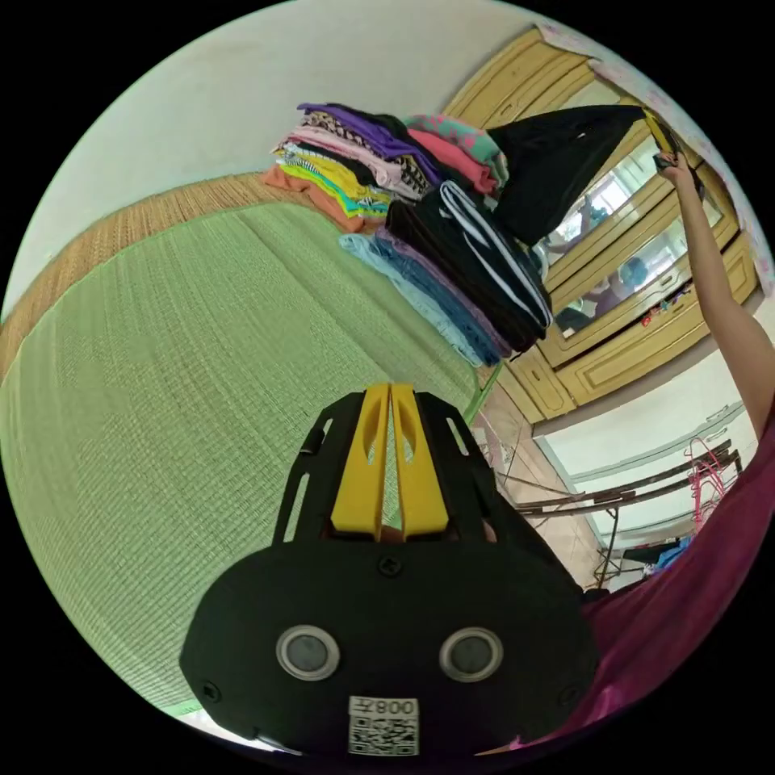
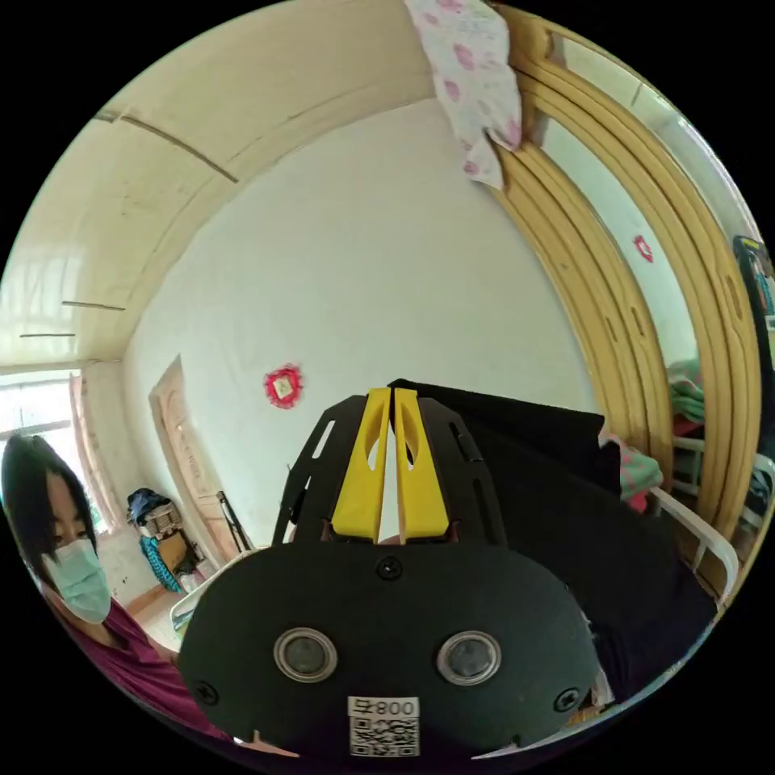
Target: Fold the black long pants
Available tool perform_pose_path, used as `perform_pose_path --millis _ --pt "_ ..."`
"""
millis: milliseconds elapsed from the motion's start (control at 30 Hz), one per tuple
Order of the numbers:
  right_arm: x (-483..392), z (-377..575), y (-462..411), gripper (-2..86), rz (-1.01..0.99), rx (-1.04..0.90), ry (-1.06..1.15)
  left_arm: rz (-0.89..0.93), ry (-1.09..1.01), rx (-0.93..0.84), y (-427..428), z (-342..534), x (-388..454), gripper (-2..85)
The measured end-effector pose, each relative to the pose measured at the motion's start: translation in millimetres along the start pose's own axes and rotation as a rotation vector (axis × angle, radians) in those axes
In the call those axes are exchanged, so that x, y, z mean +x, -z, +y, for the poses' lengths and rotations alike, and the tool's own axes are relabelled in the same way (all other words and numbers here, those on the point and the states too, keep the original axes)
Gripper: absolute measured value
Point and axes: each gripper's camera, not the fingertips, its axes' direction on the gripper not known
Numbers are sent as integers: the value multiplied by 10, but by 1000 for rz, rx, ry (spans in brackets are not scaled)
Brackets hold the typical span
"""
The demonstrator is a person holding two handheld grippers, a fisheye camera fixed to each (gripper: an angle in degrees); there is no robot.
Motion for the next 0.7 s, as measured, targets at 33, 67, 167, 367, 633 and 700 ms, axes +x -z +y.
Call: perform_pose_path --millis 33,67,167,367,633,700 --pt "-214 -168 -19 3 -79 30 27 -1 0 24 146 67 -47 3" --pt "-324 -248 -30 3 -117 44 40 -6 2 70 442 209 -144 3" --pt "-887 -609 -174 2 -246 34 83 7 14 187 1197 619 -403 5" --pt "-2039 -944 -628 0 -452 -40 171 50 50 412 2623 1655 -1008 25" --pt "-3393 -904 -1433 1 -638 -180 186 223 68 670 4041 3258 -1737 105" --pt "-3540 -783 -1623 1 -675 -208 149 239 104 710 4348 3842 -1978 110"
